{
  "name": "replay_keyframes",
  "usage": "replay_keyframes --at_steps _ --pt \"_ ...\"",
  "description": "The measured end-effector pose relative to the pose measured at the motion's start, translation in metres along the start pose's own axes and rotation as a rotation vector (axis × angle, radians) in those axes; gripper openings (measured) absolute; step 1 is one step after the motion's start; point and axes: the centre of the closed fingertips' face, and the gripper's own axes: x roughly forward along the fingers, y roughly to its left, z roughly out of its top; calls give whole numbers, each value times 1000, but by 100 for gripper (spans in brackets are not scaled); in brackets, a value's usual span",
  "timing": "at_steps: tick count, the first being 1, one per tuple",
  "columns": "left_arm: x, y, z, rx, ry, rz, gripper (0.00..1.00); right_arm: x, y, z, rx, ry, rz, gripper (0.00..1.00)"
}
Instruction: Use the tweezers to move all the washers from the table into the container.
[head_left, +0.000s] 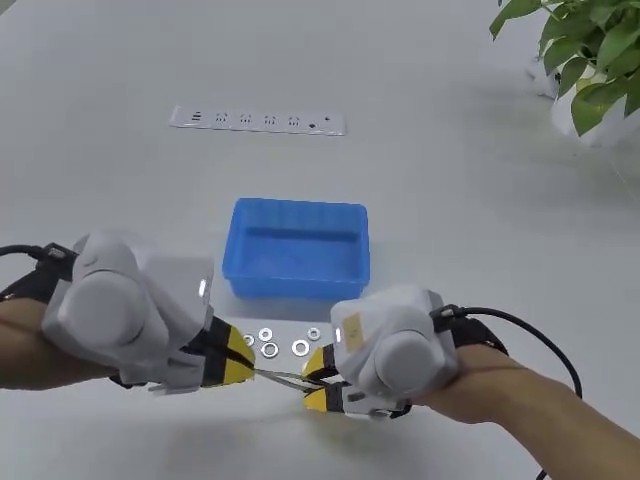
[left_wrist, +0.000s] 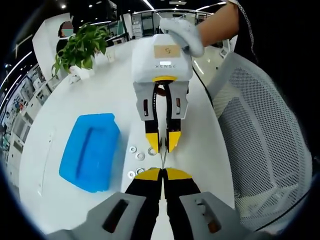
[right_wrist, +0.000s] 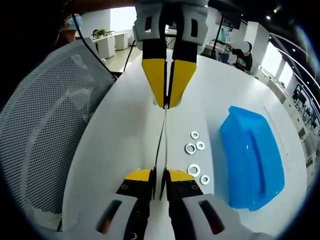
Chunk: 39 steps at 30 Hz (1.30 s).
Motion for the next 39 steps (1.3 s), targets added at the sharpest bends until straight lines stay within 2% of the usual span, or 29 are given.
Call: replay_keyframes --at_steps 13,27,31,35,39 --pt "-15 3 37 12 -96 20 5 -8 -5 10 25 -34 -31 11" --pt "-13 0 64 54 -134 9 5 -9 -3 22 36 -78 -45 10" --pt "-7 -1 68 67 -135 -7 5 -7 -2 21 38 -79 -43 10" --pt "-2 -3 65 76 -122 -18 5 -4 2 16 39 -68 -37 10" --pt "-2 -4 66 75 -127 -23 5 -5 2 16 49 -78 -40 10"
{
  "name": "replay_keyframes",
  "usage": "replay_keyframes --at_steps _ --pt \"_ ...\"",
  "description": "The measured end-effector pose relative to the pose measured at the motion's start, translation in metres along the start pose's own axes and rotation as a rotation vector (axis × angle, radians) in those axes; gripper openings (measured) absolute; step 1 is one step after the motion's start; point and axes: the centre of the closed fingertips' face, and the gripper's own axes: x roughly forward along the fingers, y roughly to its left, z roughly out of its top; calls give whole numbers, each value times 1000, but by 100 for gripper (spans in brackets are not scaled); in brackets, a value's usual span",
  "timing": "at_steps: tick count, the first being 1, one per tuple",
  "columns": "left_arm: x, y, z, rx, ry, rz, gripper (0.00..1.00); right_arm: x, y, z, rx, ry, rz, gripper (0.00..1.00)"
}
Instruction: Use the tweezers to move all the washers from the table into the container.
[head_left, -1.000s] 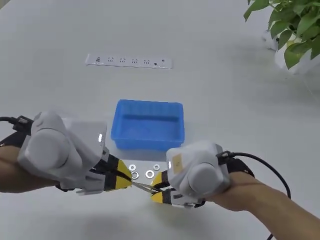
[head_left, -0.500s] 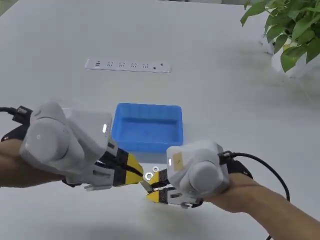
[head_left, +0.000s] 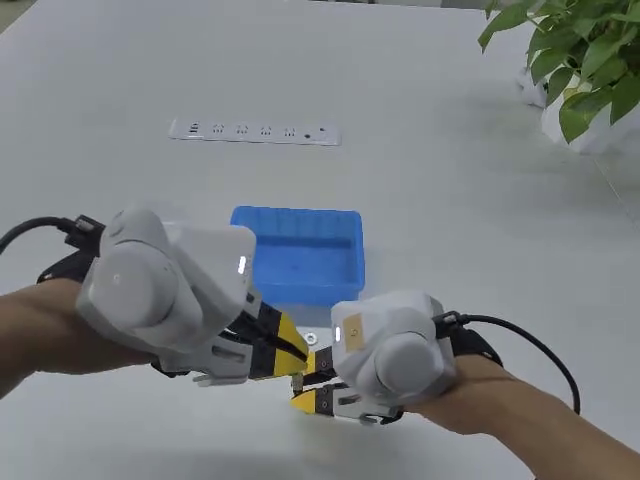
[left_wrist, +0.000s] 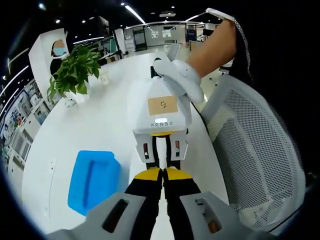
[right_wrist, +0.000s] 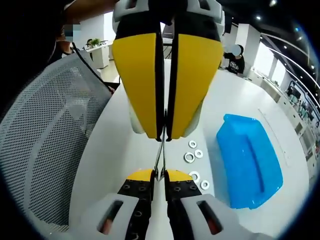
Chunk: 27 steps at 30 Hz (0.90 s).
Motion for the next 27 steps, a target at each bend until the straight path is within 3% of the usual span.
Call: replay_keyframes --at_steps 13,27 --pt "8 -2 -13 8 39 -20 9 0 0 0 -1 0 2 10" --pt "6 0 -11 -3 13 -24 6 0 -2 2 4 -12 -2 11"
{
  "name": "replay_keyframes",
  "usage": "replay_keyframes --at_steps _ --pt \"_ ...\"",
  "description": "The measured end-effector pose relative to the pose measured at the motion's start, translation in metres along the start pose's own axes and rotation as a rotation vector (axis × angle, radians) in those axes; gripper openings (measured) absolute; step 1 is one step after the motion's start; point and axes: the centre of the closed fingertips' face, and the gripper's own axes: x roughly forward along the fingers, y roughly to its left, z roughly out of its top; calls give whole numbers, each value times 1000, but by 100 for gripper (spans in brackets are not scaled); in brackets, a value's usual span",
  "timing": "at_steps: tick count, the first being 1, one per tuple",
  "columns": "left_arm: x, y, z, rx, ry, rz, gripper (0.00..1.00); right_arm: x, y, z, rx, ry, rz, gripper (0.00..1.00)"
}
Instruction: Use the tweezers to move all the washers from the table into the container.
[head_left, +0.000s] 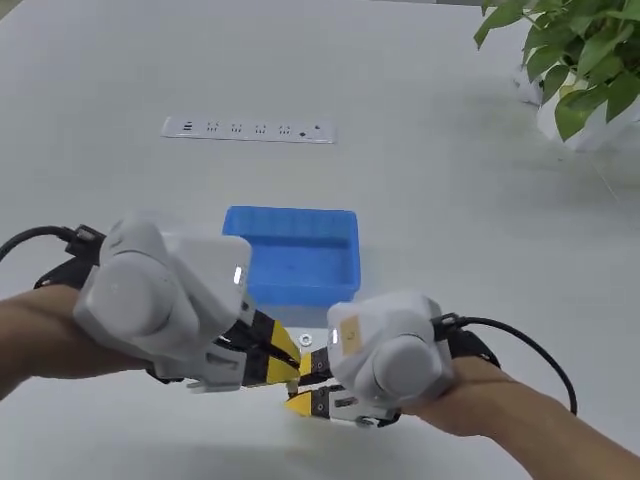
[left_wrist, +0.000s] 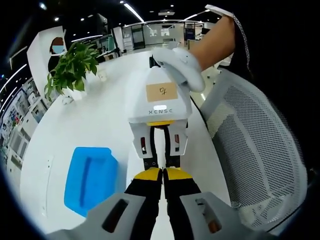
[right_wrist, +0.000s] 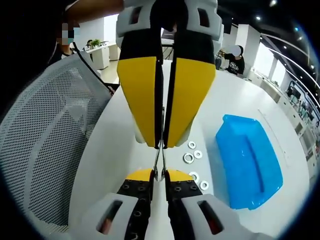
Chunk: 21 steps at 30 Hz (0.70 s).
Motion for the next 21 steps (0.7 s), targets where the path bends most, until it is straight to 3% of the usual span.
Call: replay_keyframes --at_steps 9,21 --pt "-3 6 2 15 -5 15 6 -3 -9 3 2 -12 -33 12" --pt "0 15 0 32 9 -1 6 -4 -16 -3 17 -12 -58 12"
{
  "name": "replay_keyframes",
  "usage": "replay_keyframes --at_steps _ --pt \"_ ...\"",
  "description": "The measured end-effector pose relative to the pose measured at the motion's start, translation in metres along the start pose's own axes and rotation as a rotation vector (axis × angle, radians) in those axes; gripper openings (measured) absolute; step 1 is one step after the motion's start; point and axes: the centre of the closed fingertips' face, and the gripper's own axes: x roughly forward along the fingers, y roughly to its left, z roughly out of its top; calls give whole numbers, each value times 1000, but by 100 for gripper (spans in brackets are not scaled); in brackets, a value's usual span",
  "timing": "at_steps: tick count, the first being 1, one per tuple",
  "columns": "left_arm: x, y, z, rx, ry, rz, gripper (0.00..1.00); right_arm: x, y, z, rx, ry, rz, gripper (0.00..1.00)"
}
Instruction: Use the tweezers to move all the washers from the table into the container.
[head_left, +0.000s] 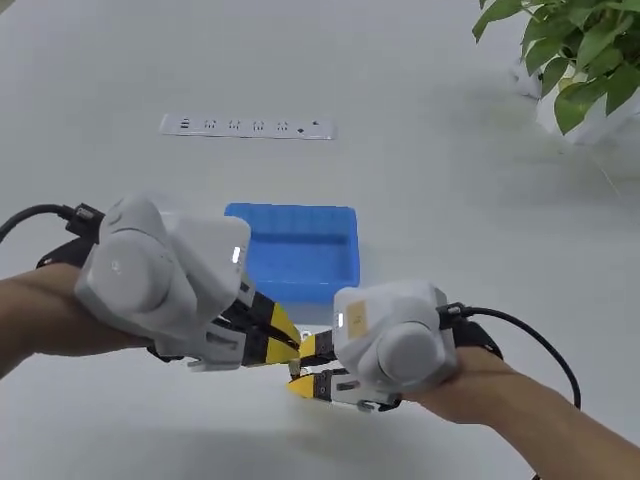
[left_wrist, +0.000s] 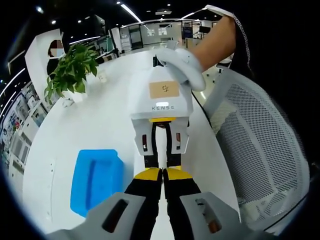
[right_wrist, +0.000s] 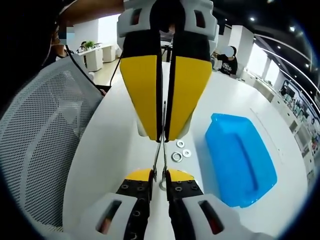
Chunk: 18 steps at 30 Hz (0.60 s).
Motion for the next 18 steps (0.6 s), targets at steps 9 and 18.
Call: replay_keyframes --at_steps 9,18 --pt "4 3 -1 -1 4 -13 6 1 -2 -4 10 2 -3 12" --pt "6 8 1 -9 -9 -15 6 1 -3 -7 27 -1 -7 13"
